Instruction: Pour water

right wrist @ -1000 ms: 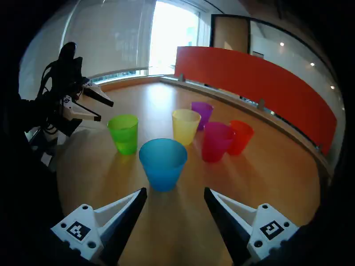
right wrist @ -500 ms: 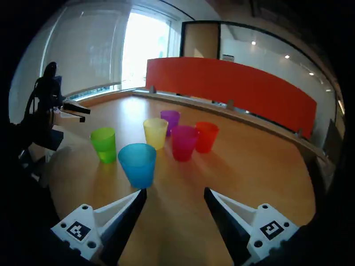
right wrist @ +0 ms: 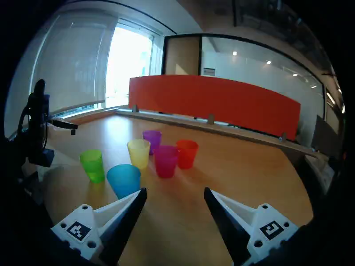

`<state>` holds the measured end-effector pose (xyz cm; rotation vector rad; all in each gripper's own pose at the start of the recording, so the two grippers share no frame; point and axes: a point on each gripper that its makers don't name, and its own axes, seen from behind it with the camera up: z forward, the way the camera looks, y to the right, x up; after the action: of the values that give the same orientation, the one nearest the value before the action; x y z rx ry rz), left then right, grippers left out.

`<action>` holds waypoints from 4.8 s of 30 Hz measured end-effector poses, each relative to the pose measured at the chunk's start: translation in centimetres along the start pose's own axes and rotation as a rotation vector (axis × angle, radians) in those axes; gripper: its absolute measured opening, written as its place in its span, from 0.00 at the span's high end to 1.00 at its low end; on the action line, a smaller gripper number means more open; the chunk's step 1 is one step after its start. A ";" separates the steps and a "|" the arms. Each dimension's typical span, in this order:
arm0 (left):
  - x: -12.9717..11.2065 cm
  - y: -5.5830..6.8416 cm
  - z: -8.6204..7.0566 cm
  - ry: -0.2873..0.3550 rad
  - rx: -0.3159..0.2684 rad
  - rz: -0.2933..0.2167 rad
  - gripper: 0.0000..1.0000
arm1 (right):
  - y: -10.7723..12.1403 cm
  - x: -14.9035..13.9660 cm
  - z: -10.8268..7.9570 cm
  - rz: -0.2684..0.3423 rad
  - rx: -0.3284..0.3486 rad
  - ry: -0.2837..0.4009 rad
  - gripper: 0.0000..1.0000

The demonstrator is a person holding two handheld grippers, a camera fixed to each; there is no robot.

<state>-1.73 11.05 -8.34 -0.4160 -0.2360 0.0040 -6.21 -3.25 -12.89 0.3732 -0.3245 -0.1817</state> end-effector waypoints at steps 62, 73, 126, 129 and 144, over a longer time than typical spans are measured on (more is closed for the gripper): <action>8.3 -10.2 1.7 0.410 0.439 -0.080 0.11 | 8.4 10.9 4.3 0.097 -0.419 0.338 0.00; 6.2 -11.9 1.4 0.365 0.459 0.011 0.11 | 7.0 11.4 5.1 0.066 -0.409 0.320 0.00; 1.7 -13.8 3.4 0.278 0.460 -0.013 0.11 | 6.0 10.9 5.8 0.024 -0.411 0.276 0.00; 1.7 -13.8 3.5 0.278 0.460 -0.013 0.10 | 6.1 10.9 5.4 0.019 -0.411 0.284 0.00; 1.7 -13.8 3.5 0.277 0.460 -0.011 0.11 | 7.6 11.3 3.4 0.020 -0.424 0.378 0.00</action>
<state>-1.50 -0.14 0.68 0.0455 0.0395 -0.0103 4.06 0.00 -3.86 -0.0190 0.0863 -0.1521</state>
